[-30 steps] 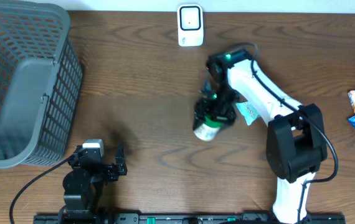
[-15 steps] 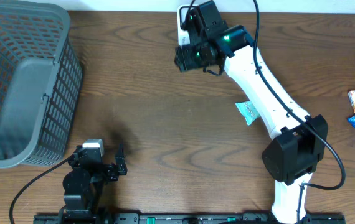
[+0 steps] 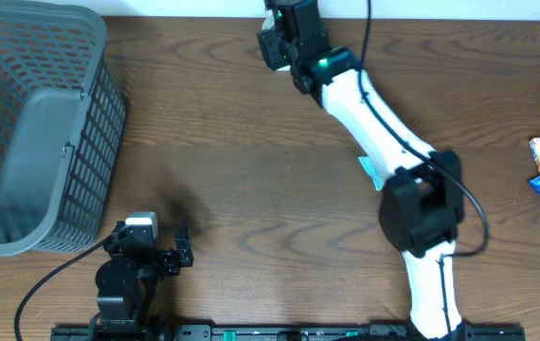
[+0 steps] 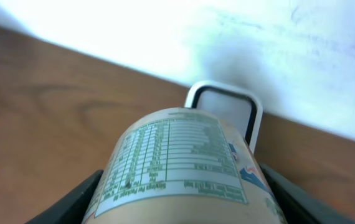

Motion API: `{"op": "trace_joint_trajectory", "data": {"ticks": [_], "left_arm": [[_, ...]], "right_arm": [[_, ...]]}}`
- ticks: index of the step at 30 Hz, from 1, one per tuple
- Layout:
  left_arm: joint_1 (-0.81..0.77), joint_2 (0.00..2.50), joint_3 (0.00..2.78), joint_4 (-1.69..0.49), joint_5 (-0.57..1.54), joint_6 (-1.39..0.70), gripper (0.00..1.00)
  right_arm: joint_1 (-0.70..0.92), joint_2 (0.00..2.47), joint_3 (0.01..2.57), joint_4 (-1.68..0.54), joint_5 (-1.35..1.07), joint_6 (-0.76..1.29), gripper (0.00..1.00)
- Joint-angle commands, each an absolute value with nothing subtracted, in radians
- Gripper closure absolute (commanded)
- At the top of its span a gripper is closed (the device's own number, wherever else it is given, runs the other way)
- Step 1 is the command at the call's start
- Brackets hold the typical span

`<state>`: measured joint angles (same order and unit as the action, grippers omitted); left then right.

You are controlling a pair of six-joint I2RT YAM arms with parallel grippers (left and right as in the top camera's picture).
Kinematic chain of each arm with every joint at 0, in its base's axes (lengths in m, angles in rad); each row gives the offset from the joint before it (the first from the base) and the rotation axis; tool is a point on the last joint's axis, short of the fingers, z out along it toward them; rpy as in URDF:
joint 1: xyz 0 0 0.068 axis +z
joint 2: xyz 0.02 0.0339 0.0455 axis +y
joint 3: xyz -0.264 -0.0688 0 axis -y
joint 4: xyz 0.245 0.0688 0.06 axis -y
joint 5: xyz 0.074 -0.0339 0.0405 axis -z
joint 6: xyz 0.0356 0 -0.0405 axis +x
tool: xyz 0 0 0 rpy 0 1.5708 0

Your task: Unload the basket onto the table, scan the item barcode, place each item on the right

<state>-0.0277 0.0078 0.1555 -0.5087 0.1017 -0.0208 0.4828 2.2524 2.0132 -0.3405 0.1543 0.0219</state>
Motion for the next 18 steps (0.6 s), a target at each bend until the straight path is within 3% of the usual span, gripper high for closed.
{"op": "trace_joint_trajectory", "data": {"ticks": [1,10,18], "left_arm": [[-0.023,0.006,0.141,-0.508,0.094,-0.004,0.02],[-0.023,0.006,0.141,-0.508,0.094,-0.004,0.02],[-0.023,0.006,0.141,-0.508,0.095,-0.004,0.02]], "right_arm": [[0.466,2.304,2.027,-0.209,0.244,-0.075,0.59],[0.412,2.452,2.027,0.153,0.249,-0.08,0.6],[0.407,2.519,2.027,0.251,0.208,-0.083,0.58]]}}
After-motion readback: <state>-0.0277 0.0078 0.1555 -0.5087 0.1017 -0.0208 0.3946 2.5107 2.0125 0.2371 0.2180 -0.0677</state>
